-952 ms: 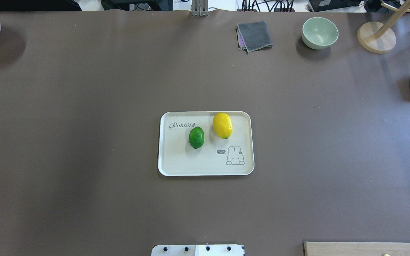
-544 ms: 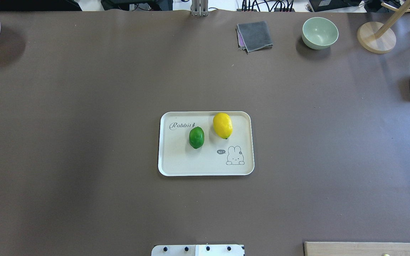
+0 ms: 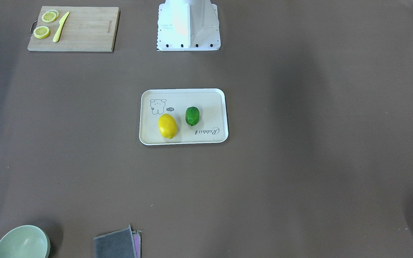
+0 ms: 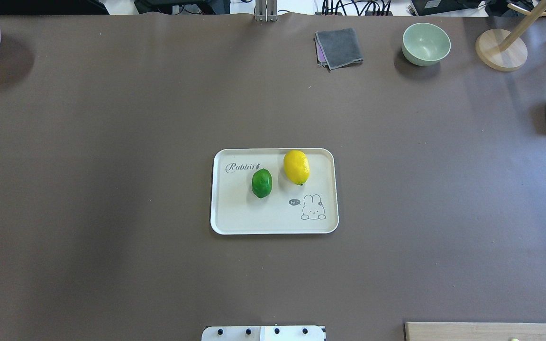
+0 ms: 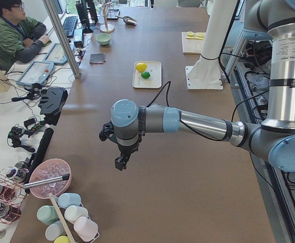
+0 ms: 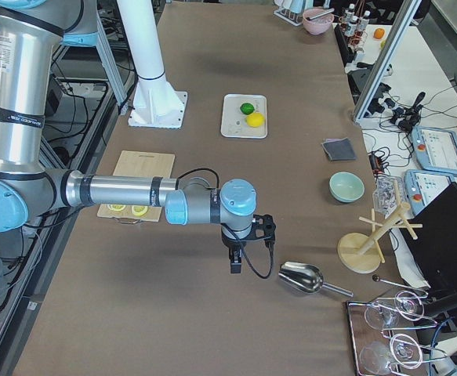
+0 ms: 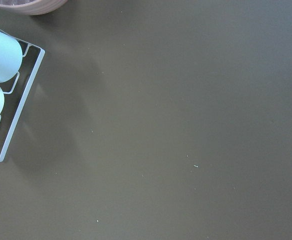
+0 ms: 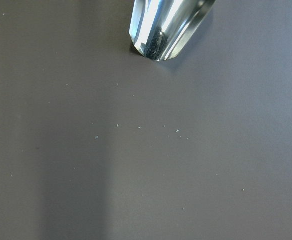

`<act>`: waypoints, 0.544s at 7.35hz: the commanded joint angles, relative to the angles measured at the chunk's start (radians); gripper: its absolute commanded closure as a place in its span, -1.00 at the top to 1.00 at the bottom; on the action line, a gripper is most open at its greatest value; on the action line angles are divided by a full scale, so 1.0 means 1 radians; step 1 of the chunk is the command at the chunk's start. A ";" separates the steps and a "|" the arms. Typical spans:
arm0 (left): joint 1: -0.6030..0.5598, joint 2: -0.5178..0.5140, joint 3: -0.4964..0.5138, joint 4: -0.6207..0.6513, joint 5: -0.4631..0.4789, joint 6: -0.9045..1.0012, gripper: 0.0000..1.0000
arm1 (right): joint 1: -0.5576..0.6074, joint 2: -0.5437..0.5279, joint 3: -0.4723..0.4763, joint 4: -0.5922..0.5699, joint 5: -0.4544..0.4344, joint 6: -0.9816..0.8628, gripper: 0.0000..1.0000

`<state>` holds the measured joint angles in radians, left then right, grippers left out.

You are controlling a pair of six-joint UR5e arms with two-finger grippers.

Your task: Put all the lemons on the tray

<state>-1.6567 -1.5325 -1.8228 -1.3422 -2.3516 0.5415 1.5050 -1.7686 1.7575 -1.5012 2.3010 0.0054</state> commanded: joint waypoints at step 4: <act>0.000 0.000 -0.003 0.002 0.002 0.000 0.99 | -0.002 -0.006 0.000 0.002 0.000 -0.001 1.00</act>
<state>-1.6567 -1.5324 -1.8245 -1.3408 -2.3501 0.5415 1.5034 -1.7740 1.7577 -1.4990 2.3010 0.0046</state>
